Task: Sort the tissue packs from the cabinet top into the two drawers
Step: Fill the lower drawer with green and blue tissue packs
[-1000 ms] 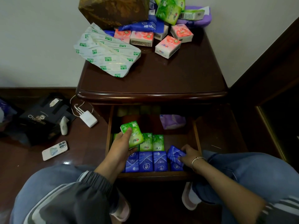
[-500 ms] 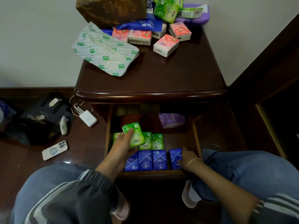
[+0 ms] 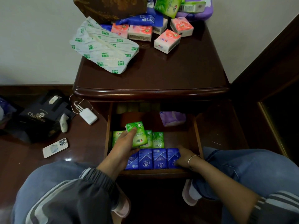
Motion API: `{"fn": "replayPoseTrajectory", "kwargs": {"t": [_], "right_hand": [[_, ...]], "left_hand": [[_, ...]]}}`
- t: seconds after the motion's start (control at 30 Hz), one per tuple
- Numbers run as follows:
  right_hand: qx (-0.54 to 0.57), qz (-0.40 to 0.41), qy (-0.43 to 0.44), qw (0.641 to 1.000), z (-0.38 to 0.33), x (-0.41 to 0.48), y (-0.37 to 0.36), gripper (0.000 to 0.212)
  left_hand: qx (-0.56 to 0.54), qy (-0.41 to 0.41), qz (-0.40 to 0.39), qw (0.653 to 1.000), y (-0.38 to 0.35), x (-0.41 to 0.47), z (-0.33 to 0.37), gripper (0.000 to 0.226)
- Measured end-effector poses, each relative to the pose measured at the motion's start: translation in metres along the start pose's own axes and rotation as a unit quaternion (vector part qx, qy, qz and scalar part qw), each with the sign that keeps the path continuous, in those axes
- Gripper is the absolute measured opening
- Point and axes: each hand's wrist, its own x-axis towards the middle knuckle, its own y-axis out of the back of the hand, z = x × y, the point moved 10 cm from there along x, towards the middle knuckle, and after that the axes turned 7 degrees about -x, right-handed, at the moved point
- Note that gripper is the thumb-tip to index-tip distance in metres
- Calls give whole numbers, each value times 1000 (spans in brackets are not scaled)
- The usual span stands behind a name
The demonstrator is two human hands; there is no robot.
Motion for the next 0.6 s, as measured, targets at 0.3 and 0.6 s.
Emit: {"fn": "replayPoseTrajectory", "kwargs": {"t": [0.3,0.6], "right_hand": [[13,-55,16,998,-3,-9,-9,95],[-113,-47,148,981,0,-45,8,40]], "left_hand": [[160,-20,-17,987,-8,2,-8,34],[377,-214,-48,900,-100,26,14,37]]}}
